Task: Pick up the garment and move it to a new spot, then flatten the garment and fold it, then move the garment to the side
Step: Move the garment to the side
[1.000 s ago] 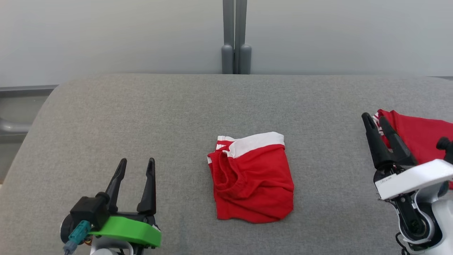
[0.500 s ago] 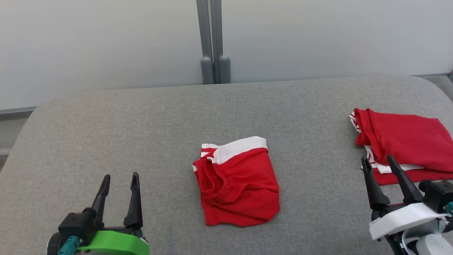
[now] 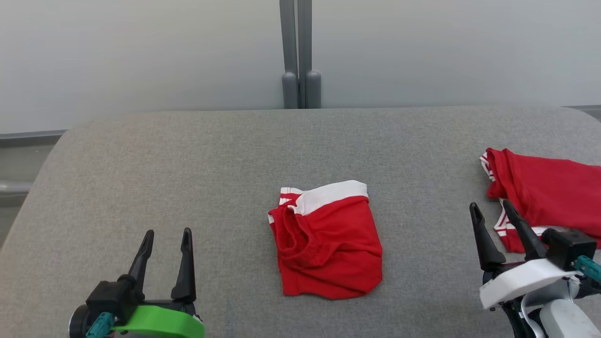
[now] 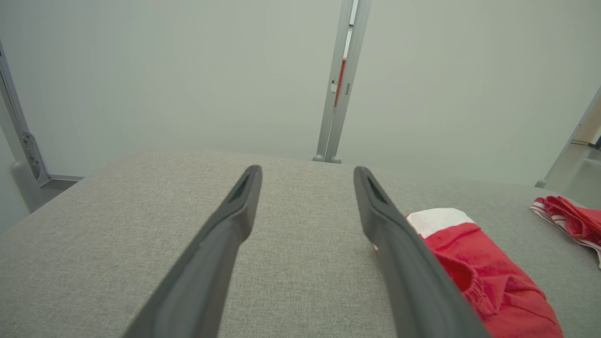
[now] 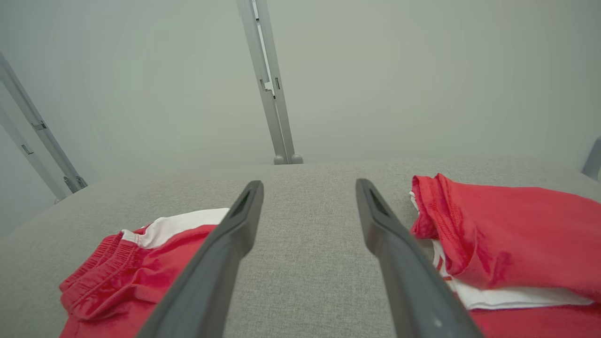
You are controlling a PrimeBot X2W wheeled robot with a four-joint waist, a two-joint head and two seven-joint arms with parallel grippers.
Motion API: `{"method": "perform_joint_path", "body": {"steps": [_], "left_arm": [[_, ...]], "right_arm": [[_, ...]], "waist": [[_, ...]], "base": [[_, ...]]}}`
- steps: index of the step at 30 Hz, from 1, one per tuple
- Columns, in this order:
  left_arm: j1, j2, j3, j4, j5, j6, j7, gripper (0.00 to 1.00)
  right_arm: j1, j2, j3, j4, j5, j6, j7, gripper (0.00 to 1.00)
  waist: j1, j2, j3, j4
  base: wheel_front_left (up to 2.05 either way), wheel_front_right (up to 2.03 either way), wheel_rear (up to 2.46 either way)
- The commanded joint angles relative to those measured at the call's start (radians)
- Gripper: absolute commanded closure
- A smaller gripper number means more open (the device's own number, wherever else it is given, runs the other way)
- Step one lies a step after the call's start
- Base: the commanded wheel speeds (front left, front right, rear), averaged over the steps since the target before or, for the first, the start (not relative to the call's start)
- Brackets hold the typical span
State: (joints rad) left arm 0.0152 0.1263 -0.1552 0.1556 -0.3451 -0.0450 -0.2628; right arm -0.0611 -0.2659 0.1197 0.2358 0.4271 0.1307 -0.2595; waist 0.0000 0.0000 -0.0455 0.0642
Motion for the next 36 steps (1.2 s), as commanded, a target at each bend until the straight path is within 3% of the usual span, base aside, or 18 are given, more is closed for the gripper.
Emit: {"method": "perform_joint_path", "body": {"steps": [1,9,17,23,28,29,30,31,32,36], "left_arm": [[-0.005,-0.003,0.004,-0.001,0.019,-0.008,-0.002,0.00],[-0.020,-0.018,-0.015,0.014,0.041,-0.022,-0.002,0.00],[-0.031,-0.018,-0.031,0.046,0.045,-0.035,-0.002,0.00],[-0.039,-0.025,-0.045,0.056,0.040,-0.040,-0.002,0.00],[-0.045,-0.028,-0.044,0.060,0.041,-0.038,-0.002,0.00],[-0.047,-0.027,-0.044,0.061,0.042,-0.039,-0.002,0.00],[-0.049,-0.026,-0.043,0.061,0.043,-0.039,-0.002,0.00],[-0.052,-0.026,-0.043,0.061,0.044,-0.039,-0.002,0.00],[-0.053,-0.025,-0.043,0.062,0.045,-0.039,-0.002,0.00],[-0.053,-0.021,-0.040,0.060,0.046,-0.041,-0.002,0.00]], "right_arm": [[-0.027,0.001,0.010,0.016,0.003,0.000,0.012,0.00],[-0.178,0.064,0.078,0.179,0.052,0.000,0.209,0.00],[-0.294,0.076,0.106,0.391,0.114,-0.001,0.453,0.00],[-0.334,0.090,0.033,0.547,0.109,-0.001,0.578,0.00],[-0.352,0.116,0.009,0.595,0.083,-0.001,0.607,0.00],[-0.354,0.121,0.009,0.591,0.083,-0.001,0.596,0.10],[-0.357,0.124,0.011,0.585,0.086,-0.001,0.589,0.39],[-0.360,0.126,0.015,0.576,0.091,-0.001,0.575,0.82],[-0.362,0.127,0.017,0.571,0.095,-0.001,0.567,1.00],[-0.380,0.123,0.040,0.535,0.120,-0.001,0.532,1.00]], "waist": [[0.0000,0.0000,0.004,0.025],[0.0000,0.0000,0.006,0.146],[0.0000,0.0000,0.015,0.256],[0.0000,0.0000,0.045,0.287],[0.0000,0.0000,0.062,0.285],[0.0000,0.0000,0.065,0.279],[0.0000,0.0000,0.066,0.273],[0.0000,0.0000,0.066,0.267],[0.0000,0.0000,0.065,0.262],[0.0000,0.0000,0.058,0.212]], "base": [[0.00,0.00,0.00],[0.00,0.00,0.00],[0.00,0.00,0.00],[0.00,0.00,0.00],[0.00,0.00,0.00],[0.00,0.00,0.00],[0.00,0.00,0.00],[0.00,0.00,0.00],[0.00,0.00,0.00],[0.00,0.00,0.00]]}}
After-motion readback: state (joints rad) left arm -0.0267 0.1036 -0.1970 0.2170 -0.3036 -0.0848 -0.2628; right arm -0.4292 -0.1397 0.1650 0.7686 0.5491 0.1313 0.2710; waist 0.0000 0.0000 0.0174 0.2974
